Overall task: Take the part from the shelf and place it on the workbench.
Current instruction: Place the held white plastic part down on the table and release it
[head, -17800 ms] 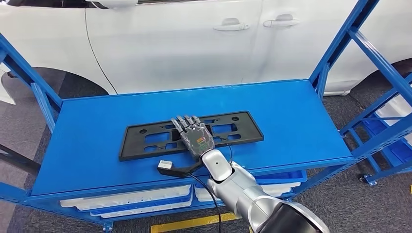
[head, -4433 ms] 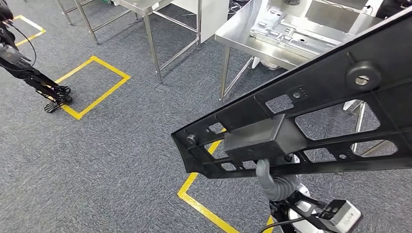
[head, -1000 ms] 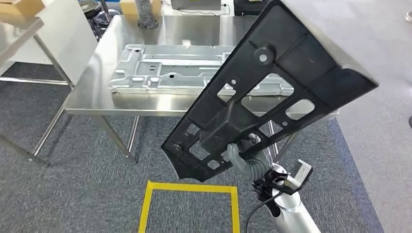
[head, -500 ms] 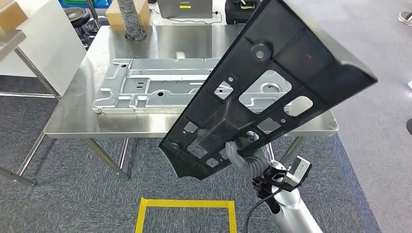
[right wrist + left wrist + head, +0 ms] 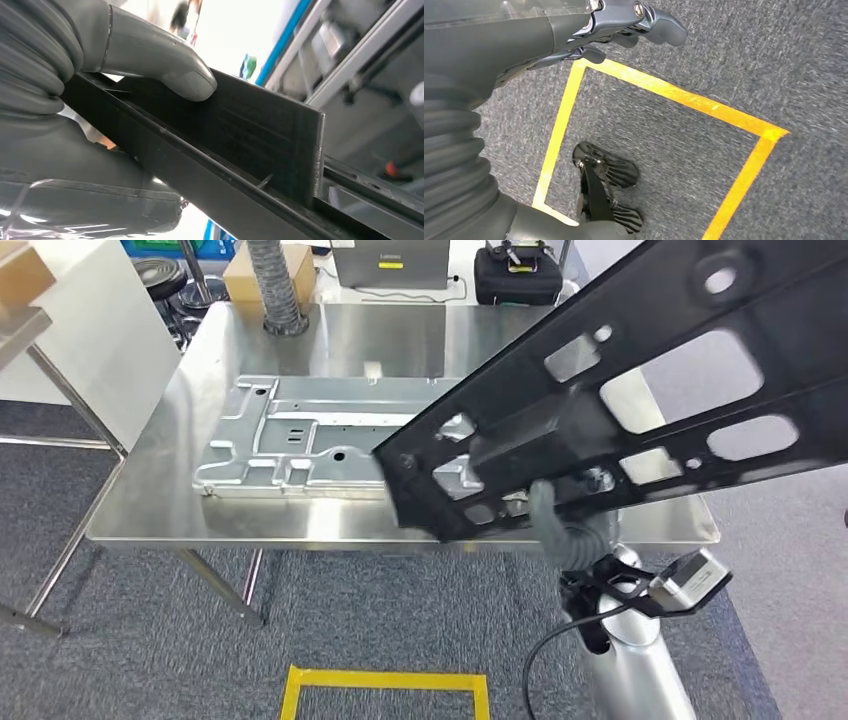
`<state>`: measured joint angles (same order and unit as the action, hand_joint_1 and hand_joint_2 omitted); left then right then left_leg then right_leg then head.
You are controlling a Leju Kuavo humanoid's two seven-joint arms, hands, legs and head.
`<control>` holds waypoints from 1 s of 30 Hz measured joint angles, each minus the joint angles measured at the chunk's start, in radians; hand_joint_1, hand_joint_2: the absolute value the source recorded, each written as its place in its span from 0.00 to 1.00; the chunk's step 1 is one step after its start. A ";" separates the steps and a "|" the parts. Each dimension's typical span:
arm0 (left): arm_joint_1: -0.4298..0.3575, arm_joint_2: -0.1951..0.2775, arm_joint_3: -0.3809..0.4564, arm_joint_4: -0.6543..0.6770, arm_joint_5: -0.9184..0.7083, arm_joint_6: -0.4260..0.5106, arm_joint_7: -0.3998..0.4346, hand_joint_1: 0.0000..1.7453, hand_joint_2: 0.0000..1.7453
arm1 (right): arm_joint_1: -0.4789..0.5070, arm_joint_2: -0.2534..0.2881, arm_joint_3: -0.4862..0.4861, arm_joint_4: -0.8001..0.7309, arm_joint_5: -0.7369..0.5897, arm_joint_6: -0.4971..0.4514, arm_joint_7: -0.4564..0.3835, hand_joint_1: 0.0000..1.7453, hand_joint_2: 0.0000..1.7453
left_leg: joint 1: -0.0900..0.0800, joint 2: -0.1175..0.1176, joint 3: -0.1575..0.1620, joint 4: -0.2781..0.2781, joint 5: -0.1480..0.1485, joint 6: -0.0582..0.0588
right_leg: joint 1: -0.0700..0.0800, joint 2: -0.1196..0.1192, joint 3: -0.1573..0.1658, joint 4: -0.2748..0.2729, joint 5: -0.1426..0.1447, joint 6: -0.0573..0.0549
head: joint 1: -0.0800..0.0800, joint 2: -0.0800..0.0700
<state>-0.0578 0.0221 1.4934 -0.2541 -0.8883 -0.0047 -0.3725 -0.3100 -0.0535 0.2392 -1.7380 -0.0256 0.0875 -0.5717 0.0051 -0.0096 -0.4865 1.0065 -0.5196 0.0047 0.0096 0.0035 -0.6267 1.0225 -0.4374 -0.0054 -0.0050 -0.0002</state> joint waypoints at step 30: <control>-0.034 0.013 -0.054 0.000 -0.045 -0.006 -0.074 0.00 1.00 | -0.686 0.138 0.385 0.961 1.406 -0.055 0.495 1.00 1.00 | 0.016 -0.003 -0.105 0.007 0.081 -0.023 | -0.029 0.002 -0.011 0.023 0.018 0.028 | -0.001 0.000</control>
<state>-0.0921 0.0352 1.4389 -0.2537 -0.9335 -0.0111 -0.4469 -0.9959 0.0846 0.6243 -0.7773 1.3805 0.0326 -0.0766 0.0208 -0.0129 -0.5917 1.0137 -0.4391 -0.0186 -0.0195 0.0052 -0.6377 1.0456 -0.4193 0.0221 -0.0055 -0.0001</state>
